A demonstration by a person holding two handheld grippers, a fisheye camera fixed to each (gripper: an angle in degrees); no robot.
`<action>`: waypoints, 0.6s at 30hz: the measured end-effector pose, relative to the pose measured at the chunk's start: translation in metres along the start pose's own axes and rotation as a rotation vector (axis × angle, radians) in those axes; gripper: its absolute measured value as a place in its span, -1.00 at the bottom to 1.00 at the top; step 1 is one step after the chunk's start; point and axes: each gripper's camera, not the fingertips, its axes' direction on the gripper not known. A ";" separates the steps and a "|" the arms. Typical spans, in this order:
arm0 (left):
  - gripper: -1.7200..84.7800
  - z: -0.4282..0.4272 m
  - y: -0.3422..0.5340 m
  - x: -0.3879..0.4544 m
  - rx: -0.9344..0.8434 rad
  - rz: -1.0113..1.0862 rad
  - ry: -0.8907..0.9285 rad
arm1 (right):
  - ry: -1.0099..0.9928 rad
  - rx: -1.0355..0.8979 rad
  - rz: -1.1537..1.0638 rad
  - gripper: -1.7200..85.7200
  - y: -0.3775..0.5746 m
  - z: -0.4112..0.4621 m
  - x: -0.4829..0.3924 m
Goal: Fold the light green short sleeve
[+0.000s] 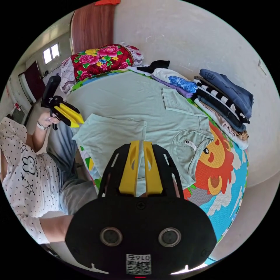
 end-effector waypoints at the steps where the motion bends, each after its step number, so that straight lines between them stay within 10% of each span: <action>1: -0.81 0.002 0.001 0.001 -0.008 0.001 0.016 | -0.013 0.024 0.007 -0.93 0.008 -0.008 0.003; 18: -0.87 0.024 0.004 0.004 -0.019 0.003 0.094 | -0.094 0.092 0.025 -0.88 0.138 -0.069 0.024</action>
